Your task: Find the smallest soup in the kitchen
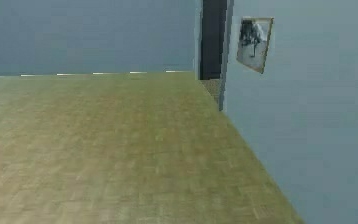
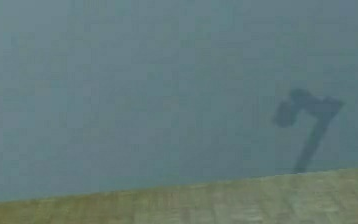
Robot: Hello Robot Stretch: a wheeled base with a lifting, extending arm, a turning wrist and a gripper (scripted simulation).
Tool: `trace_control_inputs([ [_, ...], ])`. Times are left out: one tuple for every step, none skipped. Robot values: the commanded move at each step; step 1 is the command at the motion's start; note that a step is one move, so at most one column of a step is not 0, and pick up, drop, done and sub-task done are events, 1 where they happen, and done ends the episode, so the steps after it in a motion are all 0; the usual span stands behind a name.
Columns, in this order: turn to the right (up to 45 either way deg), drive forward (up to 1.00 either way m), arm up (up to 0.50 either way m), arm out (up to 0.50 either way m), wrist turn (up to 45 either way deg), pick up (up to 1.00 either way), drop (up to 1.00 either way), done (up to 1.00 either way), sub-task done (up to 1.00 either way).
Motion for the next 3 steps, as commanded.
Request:
trace_control_inputs([
  [0.0, 1.00, 0.00, 0.00, 0.0, 0.00, 0.00, 0.00, 0.00],
  [0.0, 1.00, 0.00, 0.00, 0.0, 0.00, 0.00, 0.00, 0.00],
  [3.0, 0.00, 0.00, 0.00, 0.0, 0.00, 0.00, 0.00, 0.00],
])
